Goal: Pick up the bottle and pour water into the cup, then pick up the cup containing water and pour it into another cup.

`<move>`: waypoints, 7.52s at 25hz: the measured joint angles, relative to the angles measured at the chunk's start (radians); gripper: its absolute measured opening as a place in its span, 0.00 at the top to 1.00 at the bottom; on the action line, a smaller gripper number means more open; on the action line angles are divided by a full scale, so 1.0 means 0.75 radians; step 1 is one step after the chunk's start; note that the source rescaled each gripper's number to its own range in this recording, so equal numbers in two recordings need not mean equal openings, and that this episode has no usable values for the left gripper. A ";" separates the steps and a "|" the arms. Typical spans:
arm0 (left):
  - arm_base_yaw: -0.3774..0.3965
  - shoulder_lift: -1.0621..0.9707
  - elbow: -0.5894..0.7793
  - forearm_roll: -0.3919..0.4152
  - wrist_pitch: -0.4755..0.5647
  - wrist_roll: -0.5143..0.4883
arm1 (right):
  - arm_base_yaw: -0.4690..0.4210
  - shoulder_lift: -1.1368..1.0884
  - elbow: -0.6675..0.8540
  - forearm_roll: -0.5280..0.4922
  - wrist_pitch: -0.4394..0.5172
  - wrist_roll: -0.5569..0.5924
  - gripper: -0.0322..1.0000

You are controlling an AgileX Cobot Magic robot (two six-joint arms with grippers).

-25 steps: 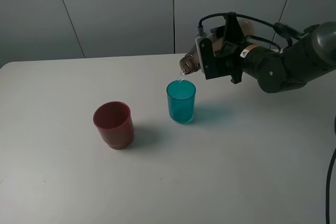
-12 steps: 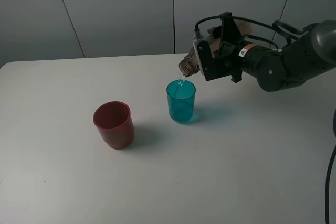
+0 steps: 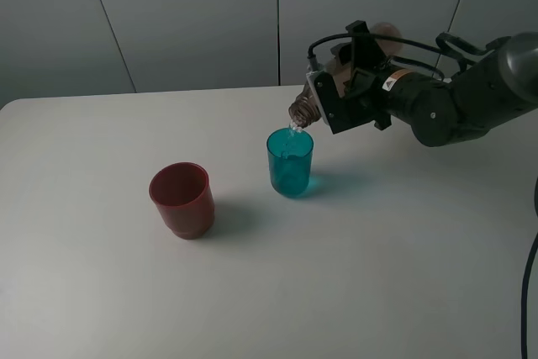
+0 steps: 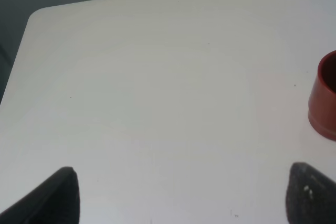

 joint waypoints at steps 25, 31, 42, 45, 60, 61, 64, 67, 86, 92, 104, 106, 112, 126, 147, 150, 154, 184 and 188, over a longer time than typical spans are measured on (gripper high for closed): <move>0.000 0.000 0.000 0.000 0.000 0.000 | 0.000 0.000 0.000 -0.025 -0.049 -0.206 0.97; 0.000 0.000 0.000 0.000 0.000 0.000 | 0.000 0.000 0.000 -0.026 -0.049 -0.213 0.97; 0.000 0.000 0.000 0.000 0.000 0.000 | 0.000 0.000 0.000 -0.036 -0.049 -0.215 0.97; 0.000 0.000 0.000 0.000 0.000 0.000 | 0.000 0.000 0.000 -0.036 -0.049 -0.215 0.97; 0.000 0.000 0.000 0.000 0.000 0.000 | 0.000 -0.002 0.000 -0.086 0.008 0.091 0.97; 0.000 0.000 0.000 0.000 0.000 0.000 | 0.000 -0.002 0.000 -0.097 0.010 0.156 0.97; 0.000 0.000 0.000 0.000 0.000 0.000 | 0.000 -0.020 0.000 -0.116 0.018 0.367 0.97; 0.000 0.000 0.000 0.000 0.000 0.000 | 0.000 -0.045 0.000 -0.135 0.041 0.561 0.97; 0.000 0.000 0.000 0.000 0.000 0.006 | -0.138 -0.107 0.000 -0.346 0.078 2.001 0.97; 0.000 0.000 0.000 0.000 0.000 0.003 | -0.236 -0.107 0.000 -0.386 0.080 2.412 0.97; 0.000 0.000 0.000 0.000 0.000 0.003 | -0.456 -0.025 -0.025 -0.456 0.005 2.641 0.97; 0.000 0.000 0.000 0.000 0.000 0.003 | -0.470 -0.003 -0.053 -0.456 0.002 2.655 0.97; 0.000 0.000 0.000 0.000 0.000 0.003 | -0.489 0.102 -0.135 -0.465 -0.011 2.663 0.97; 0.000 0.000 0.000 0.000 0.000 0.003 | -0.512 0.229 -0.189 -0.486 0.002 2.714 0.97; 0.000 0.000 0.000 0.000 0.000 0.003 | -0.512 0.234 -0.189 -0.524 0.081 2.792 0.97; 0.000 0.000 0.000 0.000 0.000 0.003 | -0.512 0.234 -0.189 -0.524 0.081 2.794 0.97; 0.000 0.000 0.000 0.000 0.000 0.003 | -0.512 0.234 -0.189 -0.529 0.081 2.794 0.97; 0.000 0.000 0.000 0.000 0.000 0.000 | -0.512 -0.034 0.121 -0.555 0.120 2.768 0.01; 0.000 0.000 0.000 0.000 0.000 0.000 | -0.512 -0.157 0.247 -0.555 0.143 2.765 0.01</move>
